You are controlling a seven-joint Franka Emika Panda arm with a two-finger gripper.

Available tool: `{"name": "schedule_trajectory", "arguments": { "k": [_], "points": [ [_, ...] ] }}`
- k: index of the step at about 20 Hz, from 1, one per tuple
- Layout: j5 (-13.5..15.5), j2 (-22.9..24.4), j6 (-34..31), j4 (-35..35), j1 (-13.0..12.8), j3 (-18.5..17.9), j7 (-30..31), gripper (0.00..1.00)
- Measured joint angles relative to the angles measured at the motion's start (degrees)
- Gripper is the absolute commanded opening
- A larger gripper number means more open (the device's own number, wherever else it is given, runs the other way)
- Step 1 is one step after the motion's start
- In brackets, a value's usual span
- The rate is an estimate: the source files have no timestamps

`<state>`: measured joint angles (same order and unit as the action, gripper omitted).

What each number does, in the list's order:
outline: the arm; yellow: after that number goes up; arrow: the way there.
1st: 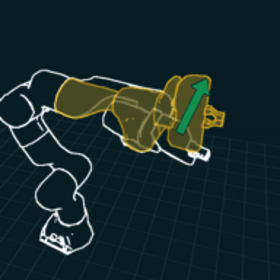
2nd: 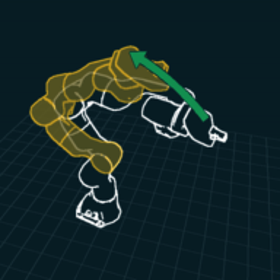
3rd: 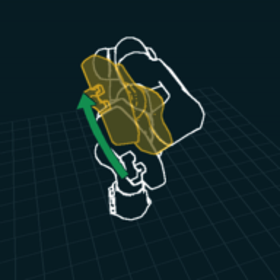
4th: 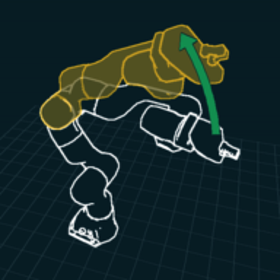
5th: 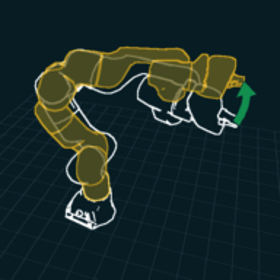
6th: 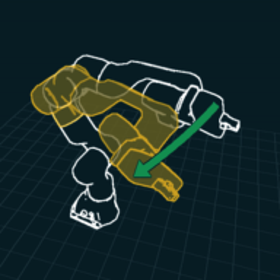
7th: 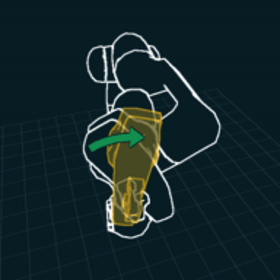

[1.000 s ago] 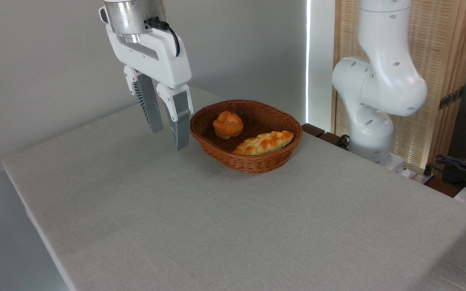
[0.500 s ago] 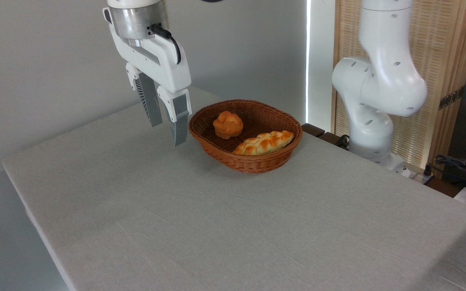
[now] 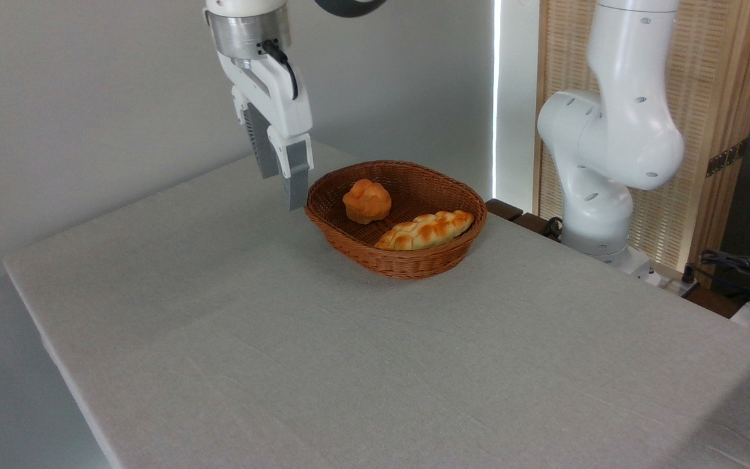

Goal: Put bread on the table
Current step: 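Lower the open gripper into the basket around the round bread roll, then close the gripper on the round bread roll inside the basket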

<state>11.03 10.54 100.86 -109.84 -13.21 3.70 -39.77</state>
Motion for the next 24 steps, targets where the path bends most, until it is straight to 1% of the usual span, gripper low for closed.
{"name": "schedule_trajectory", "arguments": {
  "k": [1, 3, 4, 6, 8, 10, 18, 24],
  "points": [
    [0.8, 1.3, 1.5, -2.5, -1.0, 0.0, 0.0, 1.0],
    [1.5, 3.3, 3.3, -6.8, -2.6, 0.6, 0.0, 1.0],
    [1.6, 3.7, 3.6, -7.8, -2.9, 1.0, 0.0, 1.0],
    [2.7, 4.9, 4.0, -10.8, -3.5, 2.9, 0.0, 1.0],
    [3.8, 5.6, 4.0, -12.2, -3.7, 4.6, 0.0, 1.0],
    [4.3, 5.9, 4.0, -13.3, -3.7, 6.2, 0.0, 1.0],
    [4.5, 6.3, 2.6, -18.4, -3.8, 12.9, 0.1, 1.0],
    [4.5, 6.4, -1.2, -18.8, -3.8, 13.3, 0.1, 1.0]
  ]
}}
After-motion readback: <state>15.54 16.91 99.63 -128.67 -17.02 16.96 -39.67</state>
